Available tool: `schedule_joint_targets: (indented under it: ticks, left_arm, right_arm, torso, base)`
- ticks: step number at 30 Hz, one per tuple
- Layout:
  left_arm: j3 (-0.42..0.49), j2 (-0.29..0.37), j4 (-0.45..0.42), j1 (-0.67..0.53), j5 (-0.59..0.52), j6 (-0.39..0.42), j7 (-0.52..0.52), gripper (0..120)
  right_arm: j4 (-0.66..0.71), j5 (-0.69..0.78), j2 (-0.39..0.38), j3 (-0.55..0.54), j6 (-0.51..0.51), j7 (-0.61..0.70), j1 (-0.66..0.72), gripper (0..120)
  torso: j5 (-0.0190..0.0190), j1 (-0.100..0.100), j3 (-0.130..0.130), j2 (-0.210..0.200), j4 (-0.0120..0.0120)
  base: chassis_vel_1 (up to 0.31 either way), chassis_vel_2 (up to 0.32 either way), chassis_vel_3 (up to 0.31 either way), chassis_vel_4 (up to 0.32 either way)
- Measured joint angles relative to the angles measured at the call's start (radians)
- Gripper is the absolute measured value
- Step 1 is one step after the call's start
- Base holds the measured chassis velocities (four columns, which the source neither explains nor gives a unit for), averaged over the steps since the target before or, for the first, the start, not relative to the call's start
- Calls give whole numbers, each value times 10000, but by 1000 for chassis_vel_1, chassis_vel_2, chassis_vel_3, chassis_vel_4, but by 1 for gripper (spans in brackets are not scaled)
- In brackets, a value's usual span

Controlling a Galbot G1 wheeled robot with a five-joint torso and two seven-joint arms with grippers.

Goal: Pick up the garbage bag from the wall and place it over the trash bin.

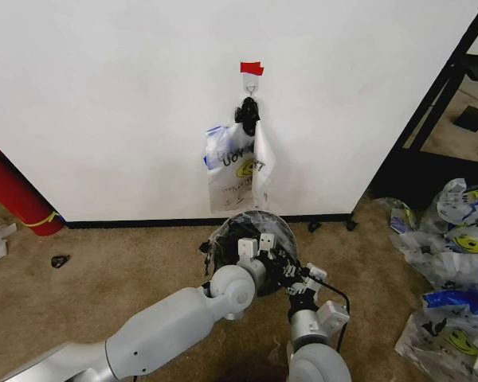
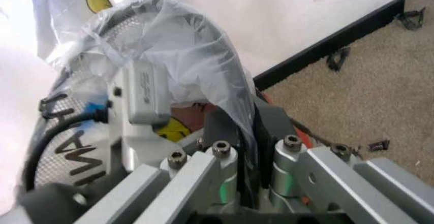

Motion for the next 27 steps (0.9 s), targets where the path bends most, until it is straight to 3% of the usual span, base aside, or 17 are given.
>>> schedule_joint_targets:
  ticks: [6, 17, 21, 27]
  left_arm:
    - [88, 165, 15, 36, 361, 173, -151, 0]
    - [-38, 1099, -1289, -177, -140, 870, -643, 0]
    - [123, 1192, -1304, -418, -519, 2040, -816, 0]
    - [372, 894, -813, -774, -1047, 2917, -792, 0]
  right_arm:
    - [-2, -3, 5, -34, -15, -9, 43, 1]
    - [-345, -623, -21, 36, 362, -156, 87, 1]
    - [-312, -818, -34, -125, 404, -164, 51, 1]
    - [-320, -1133, -105, -350, 523, -176, -28, 1]
  torso:
    - [0, 0, 0, 0, 0]
    - [-1, 0, 0, 0, 2]
    - [-1, 0, 0, 0, 2]
    - [-1, 0, 0, 0, -1]
  base:
    - [0, 0, 0, 0]
    - [0, 0, 0, 0]
    - [0, 0, 0, 0]
    - [0, 0, 0, 0]
